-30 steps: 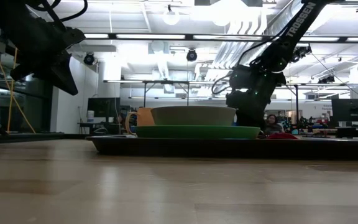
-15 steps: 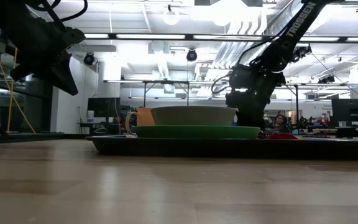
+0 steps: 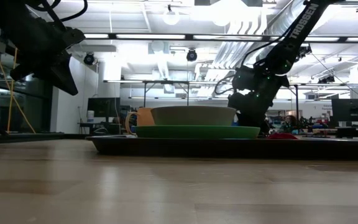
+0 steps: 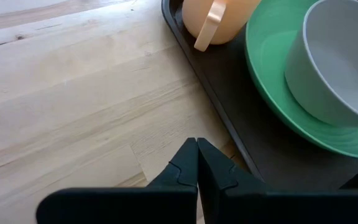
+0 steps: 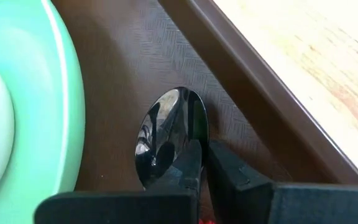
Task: Set up tray
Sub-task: Put the blue spoon on the red napkin to the left of the blue fork
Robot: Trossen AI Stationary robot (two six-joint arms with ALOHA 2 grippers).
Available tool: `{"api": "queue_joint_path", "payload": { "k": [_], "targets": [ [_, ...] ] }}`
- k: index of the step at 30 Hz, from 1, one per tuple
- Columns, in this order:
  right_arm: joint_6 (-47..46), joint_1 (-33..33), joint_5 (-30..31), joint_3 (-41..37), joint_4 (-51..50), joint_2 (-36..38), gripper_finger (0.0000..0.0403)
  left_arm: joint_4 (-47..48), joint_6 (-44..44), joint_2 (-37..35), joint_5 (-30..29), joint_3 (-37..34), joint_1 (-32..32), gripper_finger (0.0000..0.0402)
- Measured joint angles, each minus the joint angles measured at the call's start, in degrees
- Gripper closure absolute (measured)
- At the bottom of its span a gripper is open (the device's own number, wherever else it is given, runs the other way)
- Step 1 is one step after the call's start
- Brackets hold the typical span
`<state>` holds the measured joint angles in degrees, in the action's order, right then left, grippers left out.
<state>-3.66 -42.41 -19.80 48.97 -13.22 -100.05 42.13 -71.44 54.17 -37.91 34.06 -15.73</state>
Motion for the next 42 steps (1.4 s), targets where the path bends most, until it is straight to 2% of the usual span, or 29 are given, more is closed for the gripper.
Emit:
{"api": "queue_joint_path", "payload": {
  "k": [12, 42],
  "targets": [
    [-1.95, 0.04, 0.16, 0.01, 0.54, 0.07, 0.0403, -0.02, -0.44, 0.0, 0.02, 0.0, 0.0, 0.0371],
    [-6.24, -0.02, -0.02, 6.16, -5.94, -0.02, 0.0402, 1.67, -0.42, 0.01, 0.02, 0.0, 0.0, 0.0371]
  ]
}}
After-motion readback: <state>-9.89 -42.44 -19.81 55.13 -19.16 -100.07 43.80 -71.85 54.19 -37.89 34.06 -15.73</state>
